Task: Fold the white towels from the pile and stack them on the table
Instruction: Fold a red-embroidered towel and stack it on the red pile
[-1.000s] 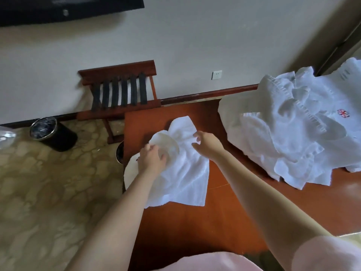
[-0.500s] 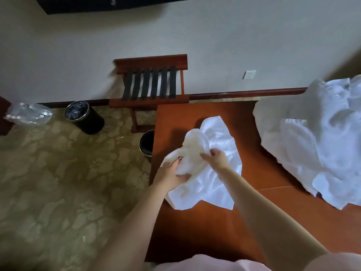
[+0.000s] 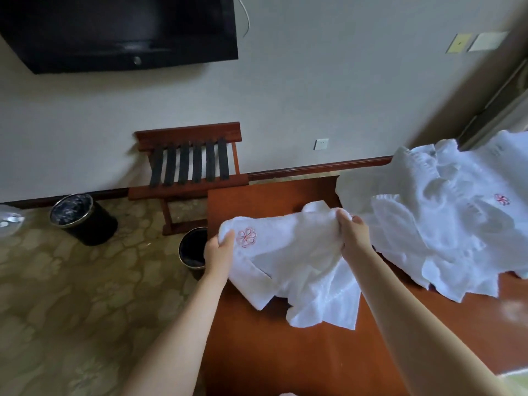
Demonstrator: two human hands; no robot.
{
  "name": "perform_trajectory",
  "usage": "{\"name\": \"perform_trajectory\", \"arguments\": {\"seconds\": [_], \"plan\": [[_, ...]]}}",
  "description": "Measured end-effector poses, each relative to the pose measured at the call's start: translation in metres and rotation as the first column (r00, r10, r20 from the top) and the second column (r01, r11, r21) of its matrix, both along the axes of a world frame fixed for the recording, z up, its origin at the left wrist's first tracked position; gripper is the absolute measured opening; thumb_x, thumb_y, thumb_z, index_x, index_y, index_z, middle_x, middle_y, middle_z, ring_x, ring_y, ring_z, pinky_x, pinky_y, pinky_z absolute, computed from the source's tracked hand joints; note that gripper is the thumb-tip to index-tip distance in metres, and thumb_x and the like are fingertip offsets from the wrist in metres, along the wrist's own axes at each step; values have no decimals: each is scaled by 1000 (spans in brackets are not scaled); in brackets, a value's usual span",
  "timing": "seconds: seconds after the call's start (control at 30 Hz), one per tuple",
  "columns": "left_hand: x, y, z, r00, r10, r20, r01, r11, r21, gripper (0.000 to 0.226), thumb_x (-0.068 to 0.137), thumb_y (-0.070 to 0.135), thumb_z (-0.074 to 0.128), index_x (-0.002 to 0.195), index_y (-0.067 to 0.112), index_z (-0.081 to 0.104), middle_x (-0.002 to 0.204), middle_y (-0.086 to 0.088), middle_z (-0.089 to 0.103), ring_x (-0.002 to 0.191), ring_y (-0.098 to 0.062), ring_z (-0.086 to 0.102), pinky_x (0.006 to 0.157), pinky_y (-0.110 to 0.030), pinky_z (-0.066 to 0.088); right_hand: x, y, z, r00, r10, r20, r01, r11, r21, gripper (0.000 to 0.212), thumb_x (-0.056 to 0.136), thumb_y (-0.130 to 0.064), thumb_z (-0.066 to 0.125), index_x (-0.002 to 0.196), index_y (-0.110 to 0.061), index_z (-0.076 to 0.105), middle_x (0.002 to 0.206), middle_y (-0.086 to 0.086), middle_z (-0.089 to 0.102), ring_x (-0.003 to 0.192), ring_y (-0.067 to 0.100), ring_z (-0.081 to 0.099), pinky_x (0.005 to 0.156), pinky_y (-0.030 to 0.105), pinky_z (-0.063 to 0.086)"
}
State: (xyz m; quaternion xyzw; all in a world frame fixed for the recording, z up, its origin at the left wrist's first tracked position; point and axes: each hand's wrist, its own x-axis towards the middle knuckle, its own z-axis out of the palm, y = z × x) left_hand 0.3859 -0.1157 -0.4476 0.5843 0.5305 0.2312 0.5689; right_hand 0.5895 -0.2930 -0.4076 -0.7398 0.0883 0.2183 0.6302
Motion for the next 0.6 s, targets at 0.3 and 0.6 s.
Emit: {"name": "perform_trajectory", "arguments": {"seconds": [0.3,0.6], "plan": [[-52,-28,-62,913,-172,-369,131,982,-134,71,69,54,74,123,15,49,124,-5,57,99,-19,59,81,-37,53,-66,2,-45,845,511,160,-398,799,-452,89,79,-44,72,149,-17,23,148,1,37,135,22,36,103,33,35],[-46,-38,-82,892,-160,-424,52,966,-255,25,87,29,53,100,8,57,83,-6,62,72,-20,61,58,-29,49,-95,-18,-74,577,814,-68,-640,399,-657,100,72,-58,68,149,-28,12,132,-2,49,121,23,47,96,37,43]]}}
